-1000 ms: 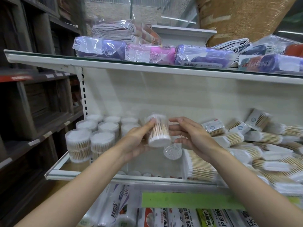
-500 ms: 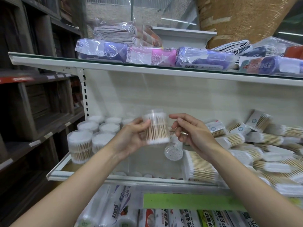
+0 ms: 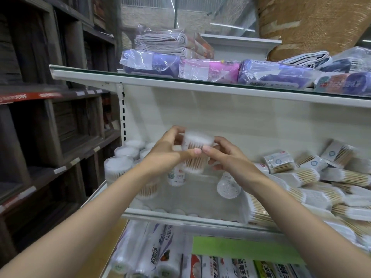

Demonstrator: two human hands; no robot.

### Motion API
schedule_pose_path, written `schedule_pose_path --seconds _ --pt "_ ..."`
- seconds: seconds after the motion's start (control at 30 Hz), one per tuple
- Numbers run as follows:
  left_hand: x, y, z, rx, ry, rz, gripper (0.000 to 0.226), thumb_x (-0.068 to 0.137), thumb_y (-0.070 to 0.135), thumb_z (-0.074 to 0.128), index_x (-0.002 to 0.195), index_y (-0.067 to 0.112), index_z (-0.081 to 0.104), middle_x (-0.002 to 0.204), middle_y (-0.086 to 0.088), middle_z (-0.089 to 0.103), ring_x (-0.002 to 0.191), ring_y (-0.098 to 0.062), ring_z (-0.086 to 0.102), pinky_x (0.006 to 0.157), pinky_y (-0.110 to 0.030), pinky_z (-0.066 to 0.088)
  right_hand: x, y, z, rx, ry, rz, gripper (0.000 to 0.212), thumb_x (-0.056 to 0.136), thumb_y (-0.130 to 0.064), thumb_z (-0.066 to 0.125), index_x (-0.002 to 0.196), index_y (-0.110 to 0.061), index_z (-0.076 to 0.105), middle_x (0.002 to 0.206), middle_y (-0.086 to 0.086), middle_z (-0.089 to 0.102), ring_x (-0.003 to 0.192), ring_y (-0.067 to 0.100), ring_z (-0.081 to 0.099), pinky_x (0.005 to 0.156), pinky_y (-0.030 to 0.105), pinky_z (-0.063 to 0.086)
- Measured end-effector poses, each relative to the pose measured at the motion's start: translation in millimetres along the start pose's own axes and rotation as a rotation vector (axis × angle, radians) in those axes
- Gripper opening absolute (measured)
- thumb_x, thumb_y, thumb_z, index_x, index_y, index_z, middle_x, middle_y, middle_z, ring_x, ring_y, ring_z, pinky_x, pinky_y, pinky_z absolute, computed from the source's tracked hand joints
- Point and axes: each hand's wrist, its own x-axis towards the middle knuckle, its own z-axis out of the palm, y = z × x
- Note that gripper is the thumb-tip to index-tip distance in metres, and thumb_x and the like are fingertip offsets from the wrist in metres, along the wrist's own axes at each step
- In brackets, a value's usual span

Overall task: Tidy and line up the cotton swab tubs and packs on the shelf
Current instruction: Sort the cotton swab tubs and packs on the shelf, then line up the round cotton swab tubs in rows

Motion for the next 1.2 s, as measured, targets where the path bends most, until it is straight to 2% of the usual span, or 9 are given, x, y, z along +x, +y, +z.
schedule_pose_path --seconds 0.17,0.23,0.33,0.5,0.7,0.8,0.93,1.1,1.2 --pt "-6.5 3.1 -32.6 0.251 -0.191 -0.088 0.051 0.086 0.019 0.064 0.133 0.027 0.046 0.127 0.010 0.052 0.119 -0.008 0.047 0.091 -0.017 0.039 1.6 5.9 18.9 -0.074 -0.097 0.058 0.023 0.081 -0.028 0.071 0.100 -0.020 0.060 0.095 -0.003 0.065 0.092 0.013 0.064 0.077 0.030 0.054" --pt "-5.0 3.2 -39.1 0.227 -0.125 -0.109 0.051 0.086 0.010 0.058 0.133 0.026 0.046 0.126 0.008 0.054 0.117 -0.008 0.048 0.078 -0.007 0.038 2.5 11.6 32.4 -0.160 -0.099 0.083 0.028 0.078 -0.031 0.074 0.097 -0.020 0.058 0.089 -0.005 0.063 0.086 0.012 0.063 0.076 0.027 0.053" --pt "-2.1 1.0 -41.7 0.153 -0.009 -0.103 0.039 0.088 0.004 0.054 0.124 0.019 0.053 0.118 -0.001 0.060 0.101 -0.010 0.056 0.065 -0.002 0.042 0.8 17.6 50.7 -0.311 -0.104 0.064 0.028 0.077 -0.035 0.076 0.090 -0.025 0.053 0.080 -0.013 0.058 0.071 0.000 0.055 0.062 0.007 0.042" --pt "2.6 -3.1 -38.3 0.149 0.043 -0.070 0.024 0.089 0.003 0.053 0.107 0.017 0.061 0.107 -0.002 0.064 0.098 -0.012 0.058 0.065 -0.001 0.041 -1.9 22.1 59.3 -0.414 -0.135 0.051 0.038 0.078 -0.034 0.074 0.102 -0.026 0.045 0.086 -0.016 0.053 0.072 -0.007 0.049 0.058 0.002 0.038" --pt "11.8 -2.9 -17.3 0.129 0.004 -0.078 0.021 0.091 0.003 0.053 0.097 0.021 0.061 0.097 0.005 0.063 0.094 -0.008 0.057 0.071 -0.009 0.042 -0.5 23.8 40.5 -0.400 -0.087 0.121 0.055 0.076 -0.040 0.074 0.120 -0.020 0.047 0.098 -0.009 0.054 0.089 0.005 0.054 0.083 0.019 0.044" --pt "15.5 -0.5 2.3 0.158 -0.043 -0.064 0.020 0.090 0.003 0.053 0.098 0.019 0.062 0.096 0.004 0.063 0.092 -0.008 0.058 0.072 -0.005 0.042 -1.4 21.0 15.6 -0.368 -0.017 0.130 0.043 0.083 -0.031 0.069 0.119 -0.017 0.051 0.103 -0.002 0.056 0.091 0.010 0.055 0.088 0.023 0.044" --pt "20.3 -3.8 33.4 0.210 -0.128 -0.050 0.023 0.088 0.007 0.056 0.084 0.029 0.064 0.103 -0.001 0.069 0.104 -0.018 0.062 0.097 -0.031 0.047 -6.9 19.3 -25.1 -0.298 0.101 0.129 0.023 0.086 -0.008 0.061 0.106 -0.020 0.057 0.104 0.005 0.061 0.086 0.014 0.056 0.085 0.030 0.048" --pt "27.4 -7.8 74.5 0.414 -0.213 0.015 0.016 0.089 0.021 0.059 0.103 0.017 0.065 0.104 -0.003 0.067 0.100 -0.020 0.062 0.090 -0.029 0.048 -18.7 16.4 -59.8 -0.230 0.185 0.171 0.024 0.087 0.000 0.054 0.094 -0.023 0.057 0.090 -0.002 0.059 0.085 0.023 0.058 0.079 0.039 0.052" --pt "30.1 -9.4 93.7 0.555 -0.269 -0.055 0.032 0.090 0.036 0.056 0.115 0.016 0.057 0.110 -0.004 0.064 0.102 -0.020 0.058 0.086 -0.027 0.045 -25.5 16.8 -73.3 -0.297 0.198 0.162 0.022 0.088 -0.002 0.052 0.100 -0.021 0.057 0.092 -0.003 0.060 0.098 0.029 0.062 0.091 0.044 0.051"
